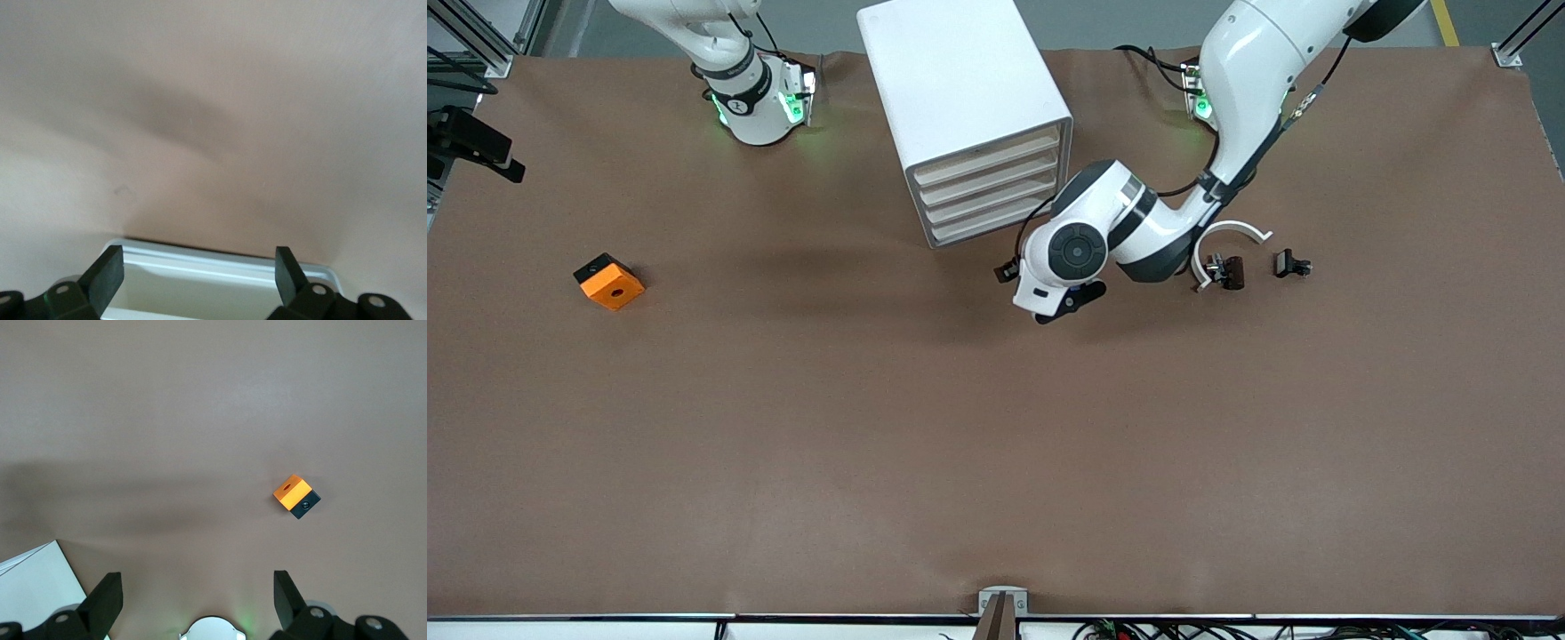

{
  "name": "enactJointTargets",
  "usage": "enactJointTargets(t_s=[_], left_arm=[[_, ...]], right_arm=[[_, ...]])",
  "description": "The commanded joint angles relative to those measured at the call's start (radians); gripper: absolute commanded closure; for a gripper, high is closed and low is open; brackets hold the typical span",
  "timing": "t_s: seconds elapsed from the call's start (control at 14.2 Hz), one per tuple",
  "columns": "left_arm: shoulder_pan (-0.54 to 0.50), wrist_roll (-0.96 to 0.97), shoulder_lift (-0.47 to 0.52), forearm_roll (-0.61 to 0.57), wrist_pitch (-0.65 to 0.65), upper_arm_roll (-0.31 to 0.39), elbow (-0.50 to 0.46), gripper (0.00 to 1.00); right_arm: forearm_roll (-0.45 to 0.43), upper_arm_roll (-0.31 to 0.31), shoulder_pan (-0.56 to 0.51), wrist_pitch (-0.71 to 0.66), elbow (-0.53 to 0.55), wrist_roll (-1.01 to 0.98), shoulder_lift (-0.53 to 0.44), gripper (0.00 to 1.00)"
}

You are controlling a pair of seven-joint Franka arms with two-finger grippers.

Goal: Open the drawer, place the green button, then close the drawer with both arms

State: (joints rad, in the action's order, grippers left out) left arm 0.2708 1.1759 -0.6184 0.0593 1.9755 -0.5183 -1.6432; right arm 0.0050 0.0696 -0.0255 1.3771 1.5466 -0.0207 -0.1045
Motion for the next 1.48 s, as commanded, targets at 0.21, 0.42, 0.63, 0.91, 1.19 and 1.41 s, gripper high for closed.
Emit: enactJointTargets(t_s=[0.21,0.42,0.63,0.91,1.19,1.41], left_arm=[[-0.113,-0.203,0.098,-0.124,-0.052,-0.014,0.011,0.00],[-0.203,-0.411,0.179,-0.124,-0.128,-0.014,0.010,0.00],[-0.291,-0.606,0.265,-0.124,-0.202,-0.014,0.002,0.00],[-0.363,-0.836,0.408,-0.119,-0.312,0.006,-0.018,0.00],[-0.241,-0.972,0.535,-0.108,-0.349,0.216,-0.067,0.00],[-0.161,-1.091,0.621,-0.099,-0.349,0.354,-0.131,0.00]], right_arm=[[0.003,-0.001,-0.031,0.019,0.047,0.002,-0.040,0.00],[0.004,-0.002,-0.027,0.049,0.119,0.002,-0.093,0.00],[0.004,-0.004,-0.024,0.057,0.135,0.002,-0.104,0.00],[0.004,-0.005,-0.025,0.056,0.135,0.004,-0.104,0.00],[0.006,-0.004,-0.027,0.057,0.135,0.004,-0.104,0.00],[0.009,-0.004,-0.027,0.060,0.135,0.004,-0.104,0.00]])
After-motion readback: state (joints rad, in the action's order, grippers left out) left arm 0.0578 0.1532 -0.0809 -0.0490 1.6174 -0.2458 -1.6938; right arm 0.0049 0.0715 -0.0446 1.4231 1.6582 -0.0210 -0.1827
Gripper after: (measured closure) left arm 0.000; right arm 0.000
